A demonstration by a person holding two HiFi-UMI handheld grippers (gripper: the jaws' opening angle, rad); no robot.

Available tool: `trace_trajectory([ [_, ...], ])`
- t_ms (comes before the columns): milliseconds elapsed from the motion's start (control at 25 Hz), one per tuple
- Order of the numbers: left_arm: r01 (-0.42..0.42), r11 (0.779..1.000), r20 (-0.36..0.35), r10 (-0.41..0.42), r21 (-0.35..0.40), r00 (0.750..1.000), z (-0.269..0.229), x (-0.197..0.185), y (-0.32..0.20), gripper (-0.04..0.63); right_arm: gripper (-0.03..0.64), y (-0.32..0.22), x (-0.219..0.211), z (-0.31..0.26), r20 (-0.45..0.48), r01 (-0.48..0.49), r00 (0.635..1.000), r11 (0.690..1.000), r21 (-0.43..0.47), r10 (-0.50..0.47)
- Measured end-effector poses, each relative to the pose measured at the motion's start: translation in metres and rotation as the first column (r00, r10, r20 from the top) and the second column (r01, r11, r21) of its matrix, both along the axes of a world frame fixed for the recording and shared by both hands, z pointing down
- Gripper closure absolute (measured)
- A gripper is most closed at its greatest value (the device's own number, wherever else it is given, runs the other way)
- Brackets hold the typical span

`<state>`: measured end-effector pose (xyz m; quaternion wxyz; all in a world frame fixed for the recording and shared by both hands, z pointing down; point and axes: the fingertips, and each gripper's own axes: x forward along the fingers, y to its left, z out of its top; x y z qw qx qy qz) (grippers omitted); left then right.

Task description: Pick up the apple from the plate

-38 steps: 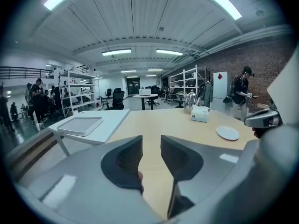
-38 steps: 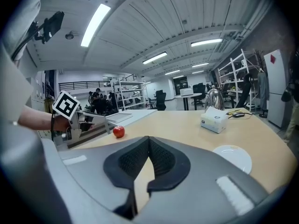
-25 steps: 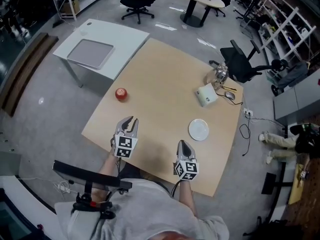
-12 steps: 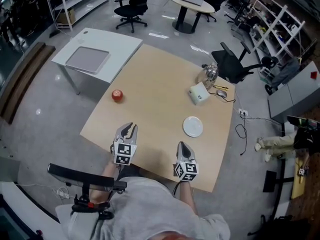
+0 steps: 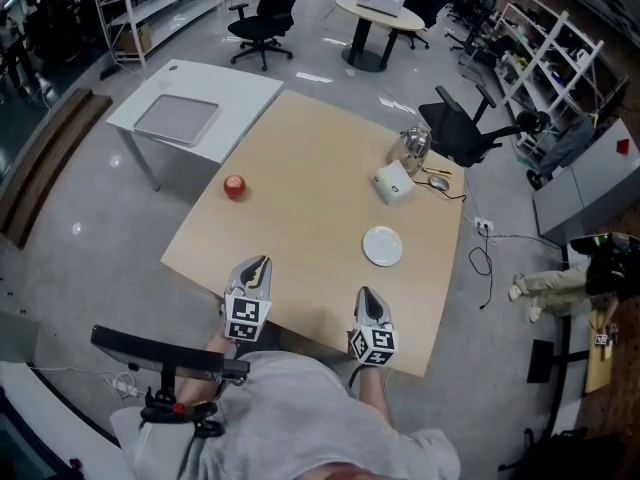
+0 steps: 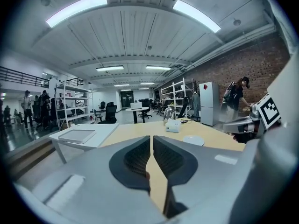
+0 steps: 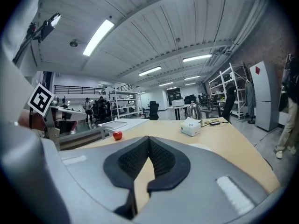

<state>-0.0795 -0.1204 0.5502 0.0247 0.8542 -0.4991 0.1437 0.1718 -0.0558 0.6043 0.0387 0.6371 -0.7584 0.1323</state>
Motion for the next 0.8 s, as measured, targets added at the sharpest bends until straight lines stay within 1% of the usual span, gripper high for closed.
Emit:
trace_trajectory([
  [280,0.006,1.000,-0.002,-0.006,0.011,1.000,-0.003,-0.005,0.015,0.577,0.611,0.018,0.000,0.001,0.001,0.000,1.000,1.000,0.005,0.000],
  [800,-0.010,1.000,0.005,0.010,0.028,1.000,-0.007,-0.002,0.031,0.577,0.611,0.032,-0.004,0.004,-0.007,0.017,1.000,1.000,0.005,-0.017],
])
